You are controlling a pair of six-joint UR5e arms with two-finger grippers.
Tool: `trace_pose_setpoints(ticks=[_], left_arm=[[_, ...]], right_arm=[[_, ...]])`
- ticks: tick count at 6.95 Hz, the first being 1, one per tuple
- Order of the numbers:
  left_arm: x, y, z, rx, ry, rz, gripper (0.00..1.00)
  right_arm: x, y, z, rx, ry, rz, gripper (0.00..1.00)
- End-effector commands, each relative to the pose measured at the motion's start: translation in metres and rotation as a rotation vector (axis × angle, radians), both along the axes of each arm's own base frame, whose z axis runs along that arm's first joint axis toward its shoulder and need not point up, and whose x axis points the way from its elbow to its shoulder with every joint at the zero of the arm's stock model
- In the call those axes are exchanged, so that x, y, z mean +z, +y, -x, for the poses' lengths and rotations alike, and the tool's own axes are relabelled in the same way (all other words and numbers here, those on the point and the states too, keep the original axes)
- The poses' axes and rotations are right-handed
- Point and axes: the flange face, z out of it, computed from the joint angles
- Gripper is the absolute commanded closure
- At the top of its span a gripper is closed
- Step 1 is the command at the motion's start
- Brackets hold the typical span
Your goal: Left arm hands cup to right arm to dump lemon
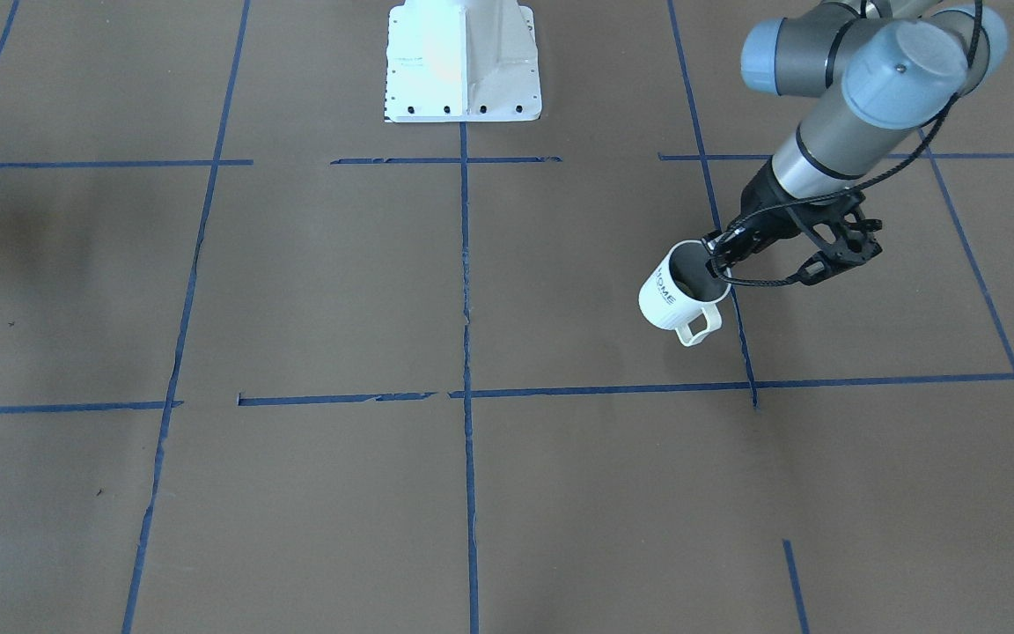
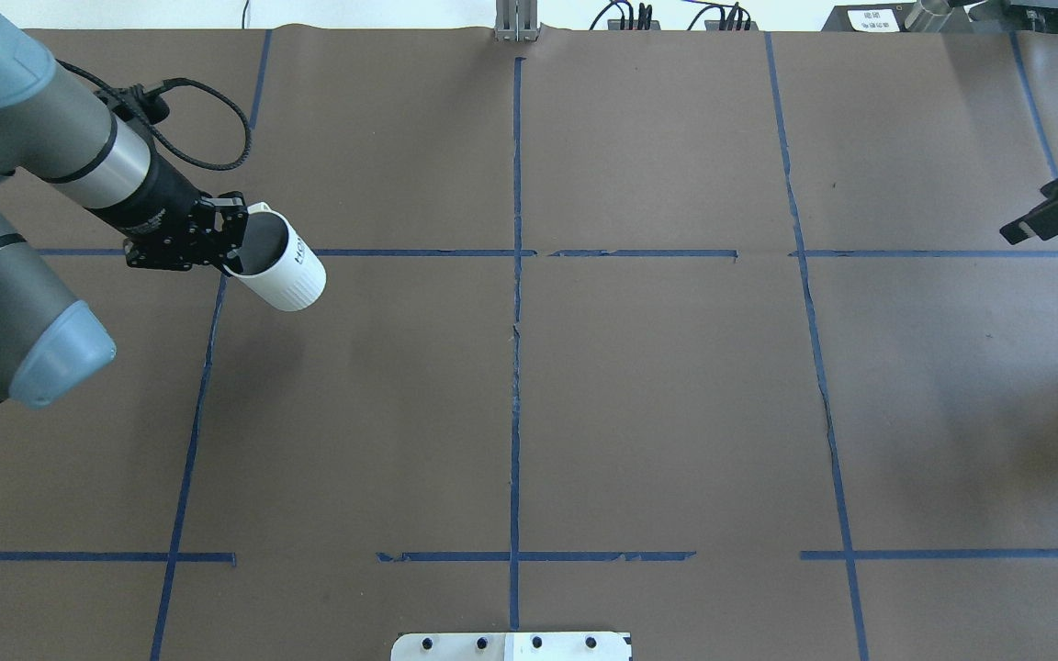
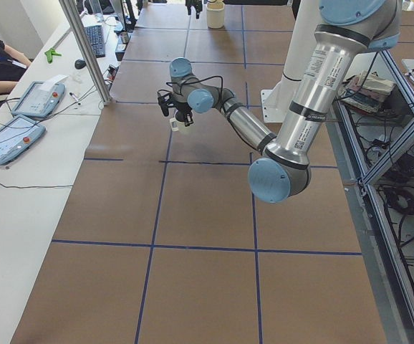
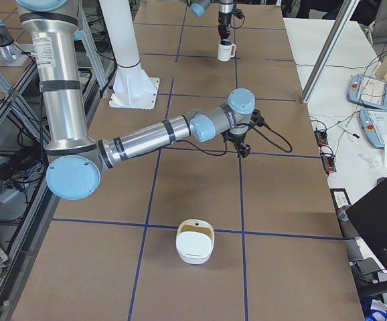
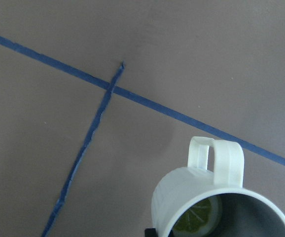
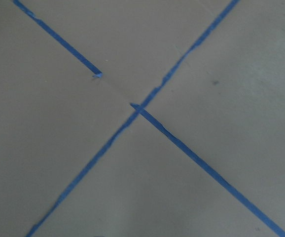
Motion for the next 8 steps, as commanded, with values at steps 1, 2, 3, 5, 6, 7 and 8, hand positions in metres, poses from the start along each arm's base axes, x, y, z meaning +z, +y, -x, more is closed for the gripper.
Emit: trace_pose_setpoints(ticks=[1, 2, 3, 5, 6, 7, 8], left_arm=[[-0.046, 0.013, -0.045, -0.004, -0.023, 0.12, 1.0], [-0.069, 0.009, -0.056, -0.028, -0.036, 0.175, 1.0], [-0.078, 0.009, -0.059, -0.067, -0.026, 0.223, 1.0], [-0.107, -0.001, -0.077, -0.123, -0.011, 0.302, 1.0], [-0.126, -0.007, -0.085, -0.151, 0.004, 0.33, 1.0], [-0.141, -0.009, -0.087, -0.169, 0.017, 0.348, 1.0], [-0.147, -0.008, -0.088, -0.173, 0.025, 0.354, 1.0]], right_arm=[[-0.056, -0.005, 0.061, -0.015, -0.072, -0.066, 0.07], [-0.075, -0.001, 0.091, 0.061, -0.076, -0.116, 0.06], [-0.084, 0.011, 0.13, 0.128, -0.084, -0.191, 0.03], [-0.123, 0.031, 0.193, 0.197, -0.139, -0.33, 0.01], [-0.16, 0.041, 0.229, 0.204, -0.196, -0.326, 0.01], [-0.184, 0.053, 0.259, 0.273, -0.208, -0.359, 0.01], [-0.204, 0.077, 0.297, 0.318, -0.21, -0.411, 0.01]])
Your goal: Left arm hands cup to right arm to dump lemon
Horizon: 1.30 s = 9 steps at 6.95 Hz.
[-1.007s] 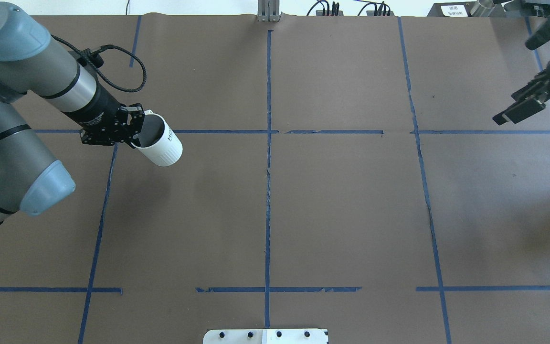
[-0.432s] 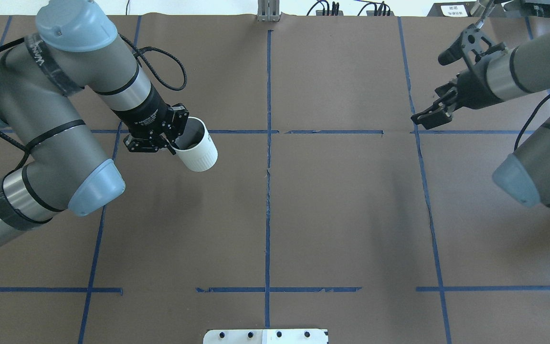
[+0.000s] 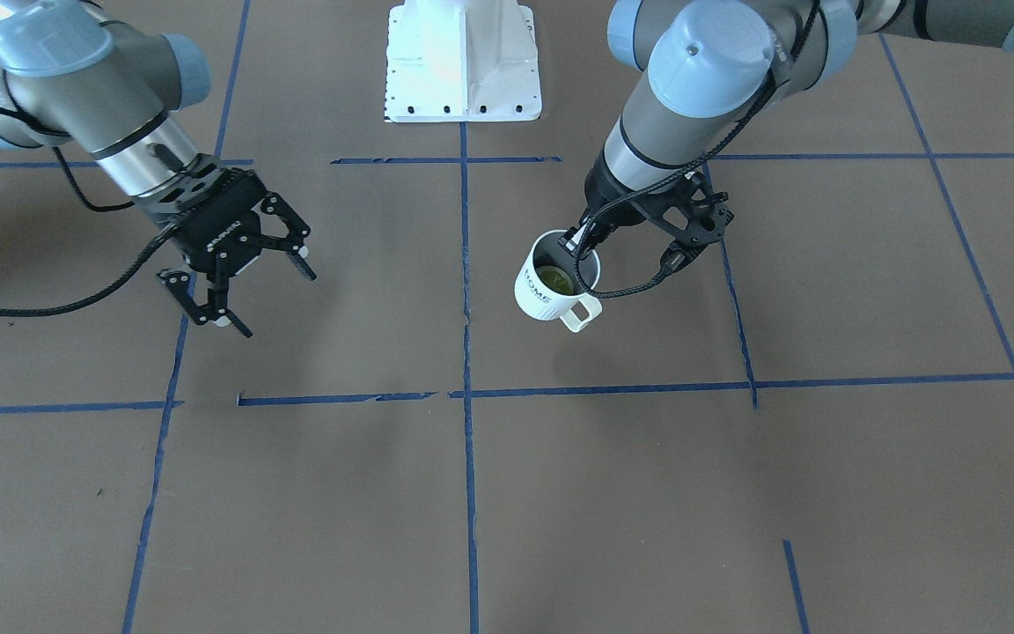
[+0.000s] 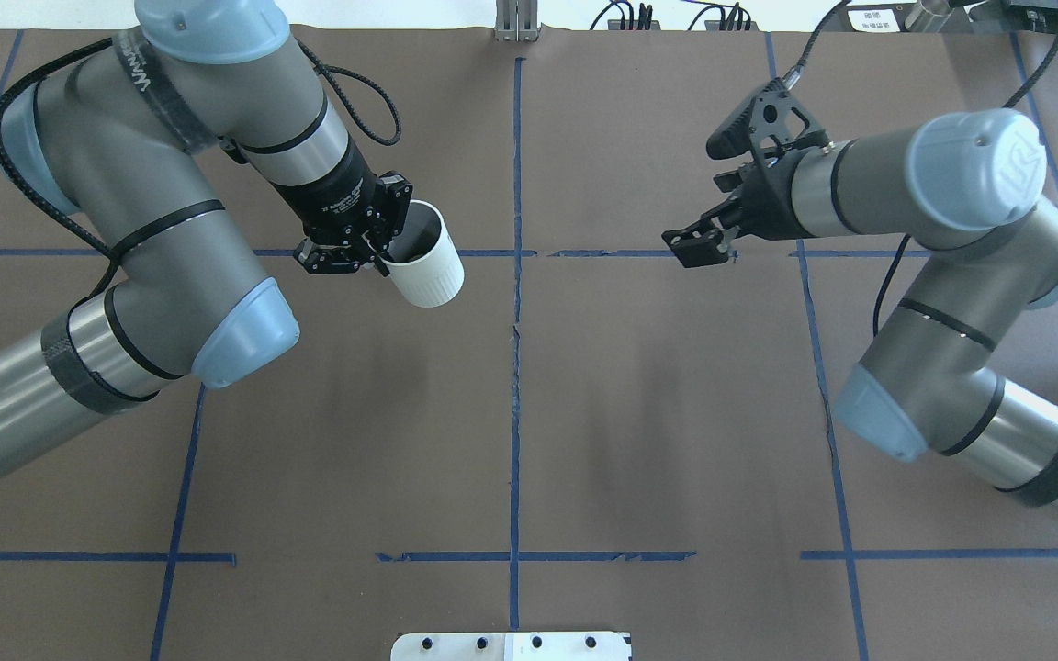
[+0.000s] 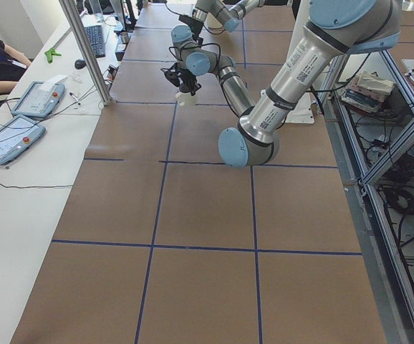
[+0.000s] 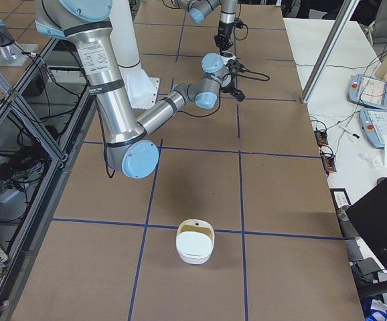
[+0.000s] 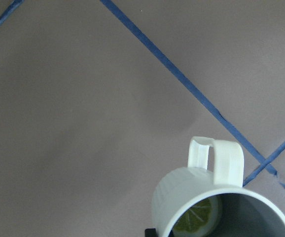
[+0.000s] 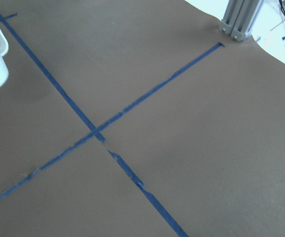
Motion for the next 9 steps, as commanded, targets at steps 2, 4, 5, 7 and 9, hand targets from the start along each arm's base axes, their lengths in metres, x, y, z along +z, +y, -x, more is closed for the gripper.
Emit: trace_pose_setpoints(ticks=[2, 4, 5, 7, 9], left_arm=[[-0.02, 0.001, -0.002, -0.026, 0.025, 0.022, 1.0], [-0.03, 0.008, -0.009, -0.019, 0.035, 0.023, 1.0], [-0.034, 0.011, -0.009, -0.019, 0.042, 0.024, 1.0], [-0.039, 0.017, -0.011, -0.015, 0.051, 0.023, 1.0], [-0.061, 0.032, -0.024, 0.0, 0.075, 0.034, 1.0]], right_arm=[[-0.062, 0.049, 0.069, 0.103, -0.118, -0.003, 0.01], [-0.069, 0.099, 0.105, 0.128, -0.22, -0.078, 0.01], [-0.067, 0.105, 0.111, 0.131, -0.222, -0.086, 0.01], [-0.065, 0.108, 0.115, 0.122, -0.215, -0.089, 0.01], [-0.065, 0.109, 0.116, 0.121, -0.216, -0.089, 0.01]])
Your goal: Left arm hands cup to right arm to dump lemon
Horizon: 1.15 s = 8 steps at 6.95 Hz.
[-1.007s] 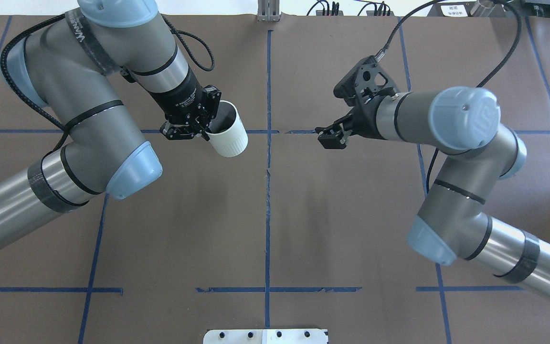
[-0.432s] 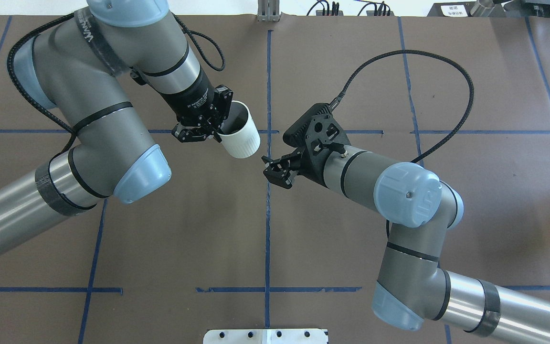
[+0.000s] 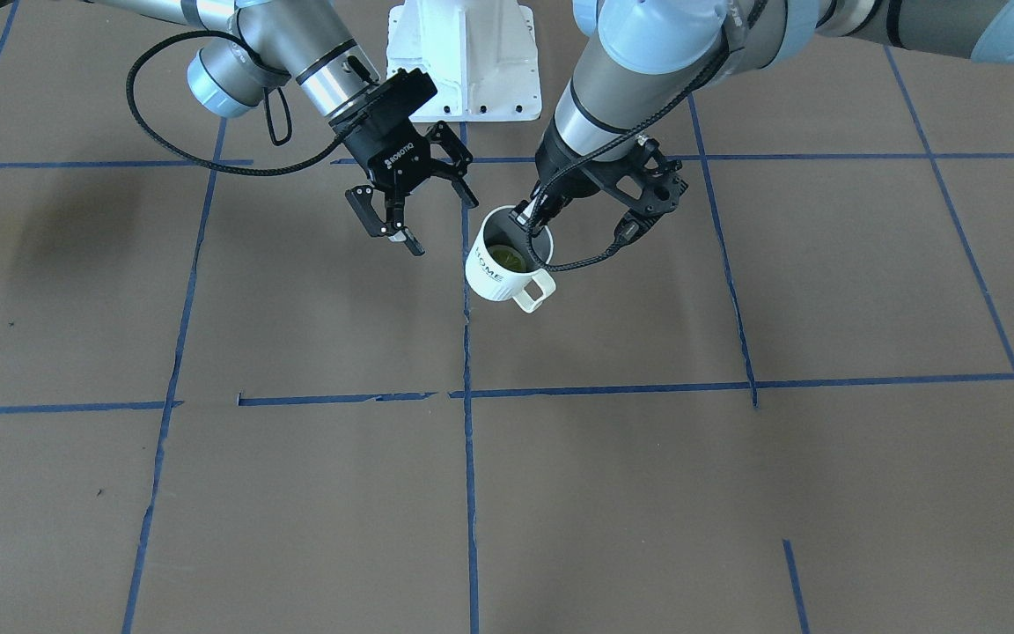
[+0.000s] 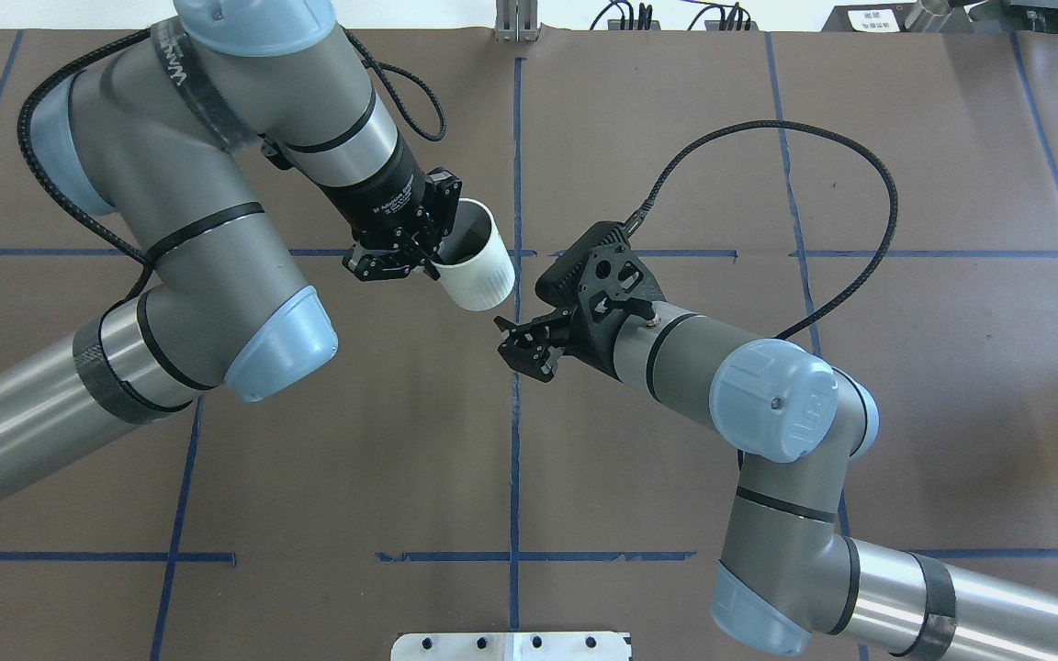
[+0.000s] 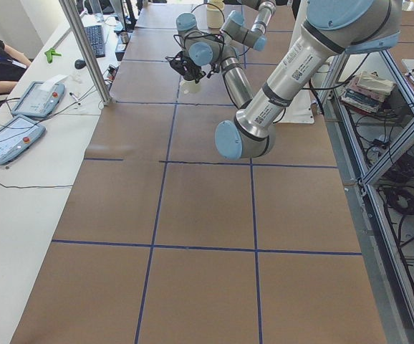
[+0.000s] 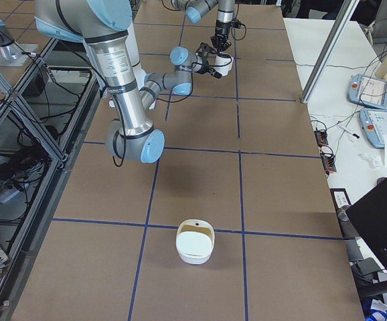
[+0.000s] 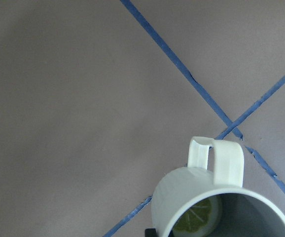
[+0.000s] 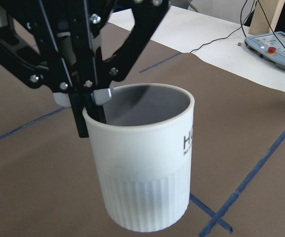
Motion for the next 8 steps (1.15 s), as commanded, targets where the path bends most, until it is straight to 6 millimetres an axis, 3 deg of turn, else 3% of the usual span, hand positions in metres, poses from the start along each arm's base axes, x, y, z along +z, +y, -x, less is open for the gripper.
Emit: trace_pose_setpoints(ticks=[1, 5, 8], left_arm=[[-0.019, 0.014, -0.012, 0.008, 0.02, 0.016, 1.0], [-0.038, 0.026, -0.022, 0.032, 0.043, 0.002, 1.0], [-0.038, 0.026, -0.022, 0.032, 0.044, 0.001, 1.0]], right_arm=[[-0.002, 0.0, 0.0, 0.001, -0.004, -0.002, 0.01], [-0.004, 0.0, 0.0, 0.001, -0.006, -0.005, 0.01], [-0.004, 0.0, 0.0, 0.001, -0.006, -0.005, 0.01]])
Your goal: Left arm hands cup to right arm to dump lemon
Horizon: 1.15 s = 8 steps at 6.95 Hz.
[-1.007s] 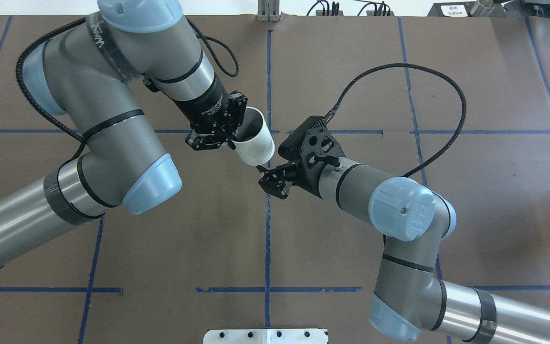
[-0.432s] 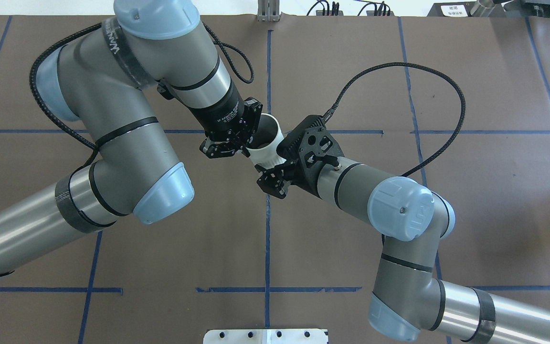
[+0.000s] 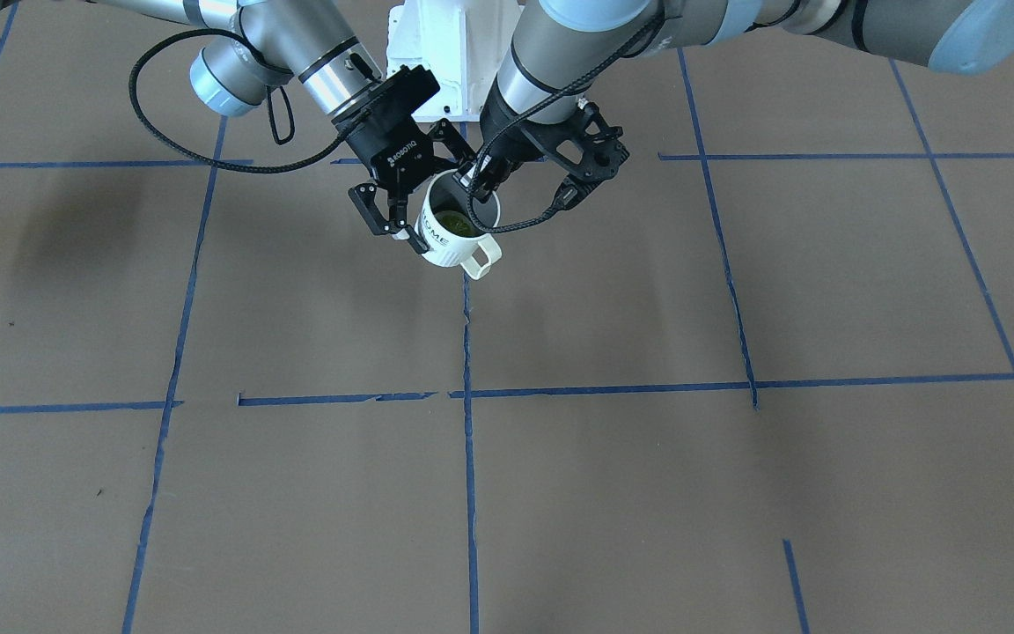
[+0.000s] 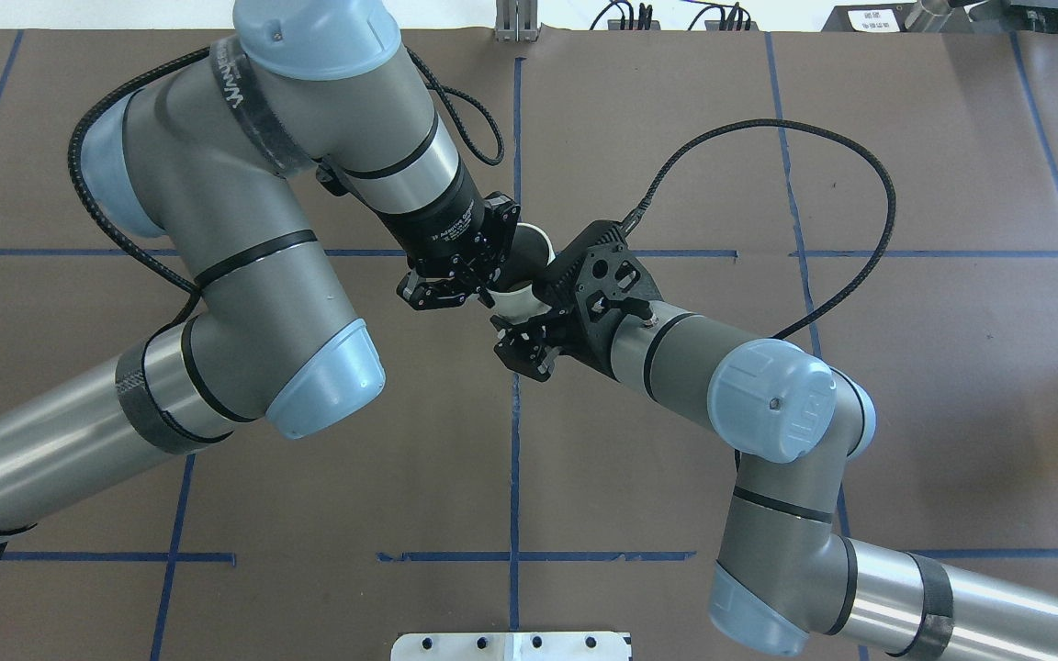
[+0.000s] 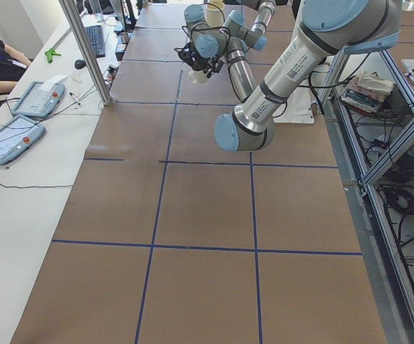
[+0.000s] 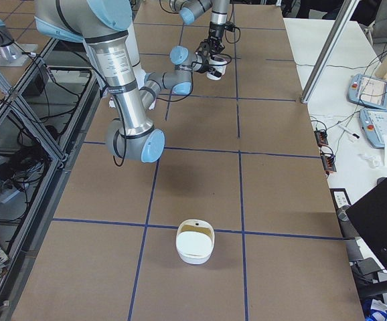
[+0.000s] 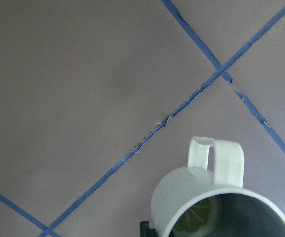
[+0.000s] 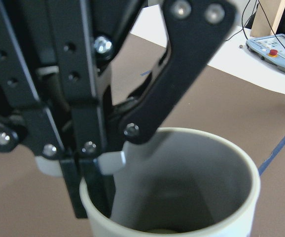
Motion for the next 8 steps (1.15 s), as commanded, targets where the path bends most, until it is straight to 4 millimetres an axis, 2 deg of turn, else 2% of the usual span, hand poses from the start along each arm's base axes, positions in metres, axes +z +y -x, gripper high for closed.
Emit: trace_pose_setpoints(ticks=[1, 2, 3, 4, 5, 6, 7, 8], left_arm=[[-0.001, 0.001, 0.0, 0.0, 0.002, -0.002, 1.0], [-0.001, 0.001, 0.0, 0.002, 0.003, -0.003, 1.0], [-0.002, 0.001, 0.001, 0.003, 0.005, -0.005, 0.97], [-0.001, 0.001, 0.0, 0.007, 0.004, -0.011, 0.84], [-0.003, 0.001, 0.001, 0.019, 0.016, -0.041, 0.5], [-0.005, 0.006, 0.007, 0.05, 0.034, -0.107, 0.01], [-0.01, 0.013, 0.014, 0.063, 0.052, -0.112, 0.0], [-0.013, 0.007, 0.029, 0.062, 0.066, -0.099, 0.0]], right_arm=[[0.0, 0.0, 0.0, 0.0, 0.0, 0.0, 0.01], [-0.001, 0.0, 0.0, 0.0, -0.004, 0.0, 0.13], [-0.003, 0.0, -0.001, 0.001, -0.012, 0.008, 0.42], [-0.005, 0.001, -0.001, 0.001, -0.019, 0.01, 0.62], [-0.005, 0.001, -0.001, 0.002, -0.024, 0.016, 0.68], [-0.004, 0.0, -0.002, 0.003, -0.022, 0.017, 0.68], [-0.004, 0.0, -0.002, 0.003, -0.022, 0.017, 0.68], [-0.001, -0.001, -0.003, 0.005, -0.018, 0.018, 0.68]])
